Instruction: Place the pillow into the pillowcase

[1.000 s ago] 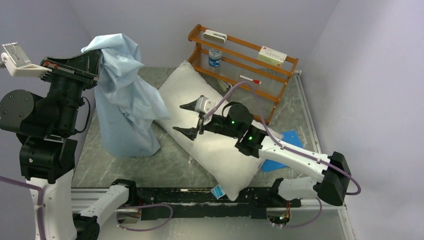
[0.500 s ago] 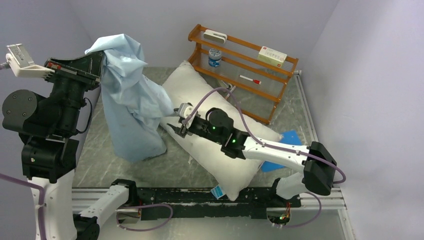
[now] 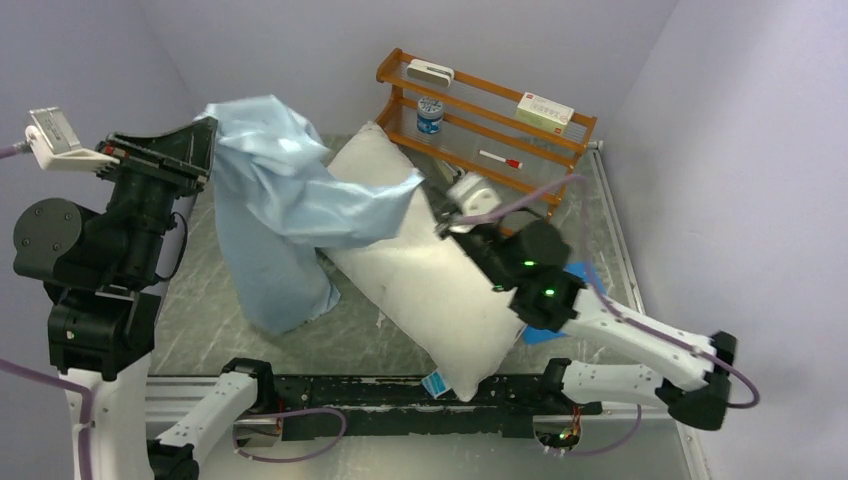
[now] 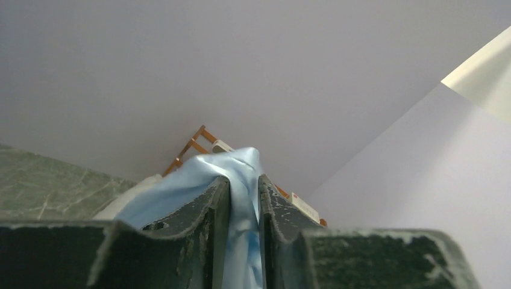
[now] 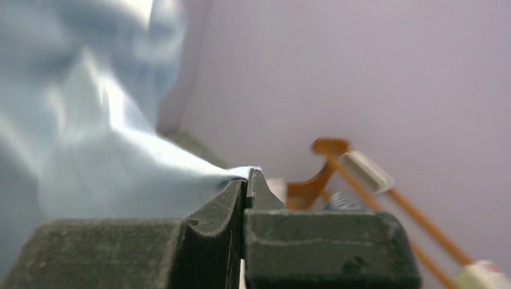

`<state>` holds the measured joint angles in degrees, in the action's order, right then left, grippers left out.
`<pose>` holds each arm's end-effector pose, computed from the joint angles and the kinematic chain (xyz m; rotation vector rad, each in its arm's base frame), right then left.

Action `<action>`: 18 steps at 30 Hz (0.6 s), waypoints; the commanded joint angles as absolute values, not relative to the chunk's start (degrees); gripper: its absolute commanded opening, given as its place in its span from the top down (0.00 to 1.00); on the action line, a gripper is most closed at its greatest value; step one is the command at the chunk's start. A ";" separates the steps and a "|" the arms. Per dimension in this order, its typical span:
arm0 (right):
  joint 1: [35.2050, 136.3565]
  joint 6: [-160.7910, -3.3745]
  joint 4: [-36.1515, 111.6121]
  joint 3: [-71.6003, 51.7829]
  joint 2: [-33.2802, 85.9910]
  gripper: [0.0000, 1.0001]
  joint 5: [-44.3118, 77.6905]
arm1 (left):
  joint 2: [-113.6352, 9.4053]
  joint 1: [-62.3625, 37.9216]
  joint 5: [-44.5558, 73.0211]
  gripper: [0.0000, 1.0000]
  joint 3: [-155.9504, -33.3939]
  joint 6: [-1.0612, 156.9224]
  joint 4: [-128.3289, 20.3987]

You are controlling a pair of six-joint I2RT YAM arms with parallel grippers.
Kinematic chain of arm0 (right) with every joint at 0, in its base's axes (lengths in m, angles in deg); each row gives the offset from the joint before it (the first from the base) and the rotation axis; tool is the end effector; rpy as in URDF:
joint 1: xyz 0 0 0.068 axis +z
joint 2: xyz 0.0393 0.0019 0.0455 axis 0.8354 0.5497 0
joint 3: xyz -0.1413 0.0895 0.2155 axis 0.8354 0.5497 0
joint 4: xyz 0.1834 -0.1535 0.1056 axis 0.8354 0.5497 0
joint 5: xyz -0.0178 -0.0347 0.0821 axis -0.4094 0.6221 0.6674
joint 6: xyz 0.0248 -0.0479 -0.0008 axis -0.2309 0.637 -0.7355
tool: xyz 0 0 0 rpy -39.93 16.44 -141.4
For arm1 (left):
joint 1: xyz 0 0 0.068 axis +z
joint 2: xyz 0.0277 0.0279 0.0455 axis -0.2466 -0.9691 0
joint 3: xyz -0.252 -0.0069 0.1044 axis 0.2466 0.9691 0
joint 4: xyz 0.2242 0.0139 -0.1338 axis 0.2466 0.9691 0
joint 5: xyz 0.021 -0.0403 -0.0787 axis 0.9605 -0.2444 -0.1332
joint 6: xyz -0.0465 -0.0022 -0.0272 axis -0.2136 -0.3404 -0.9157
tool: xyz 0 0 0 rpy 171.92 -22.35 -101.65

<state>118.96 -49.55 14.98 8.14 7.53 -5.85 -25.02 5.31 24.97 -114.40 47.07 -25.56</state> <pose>0.1242 0.2167 0.4195 -0.7171 1.0671 0.3845 0.0842 -0.0118 0.5556 -0.4124 1.2383 -0.7431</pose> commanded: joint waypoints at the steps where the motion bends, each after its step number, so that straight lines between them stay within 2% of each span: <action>1: 118.62 -43.23 21.54 -0.31 -0.10 1.00 -13.04 | -22.33 5.67 24.17 0.68 -110.35 50.74 -21.80; 6: 118.61 -37.64 31.14 -7.33 -1.54 1.00 -15.66 | -21.56 5.67 24.03 0.48 -102.72 54.51 -18.03; 10: 118.57 -43.82 44.90 -6.02 -2.81 1.00 -18.32 | -23.87 5.67 12.91 0.36 -98.26 61.88 -19.20; 14: 118.60 -56.53 49.53 4.22 -10.72 1.00 -17.30 | -28.38 5.62 -4.13 0.29 -96.12 71.30 -19.46; 18: 118.57 -70.91 53.48 14.02 -18.59 1.00 -16.40 | -31.04 4.68 -11.55 0.29 -94.93 76.26 -19.57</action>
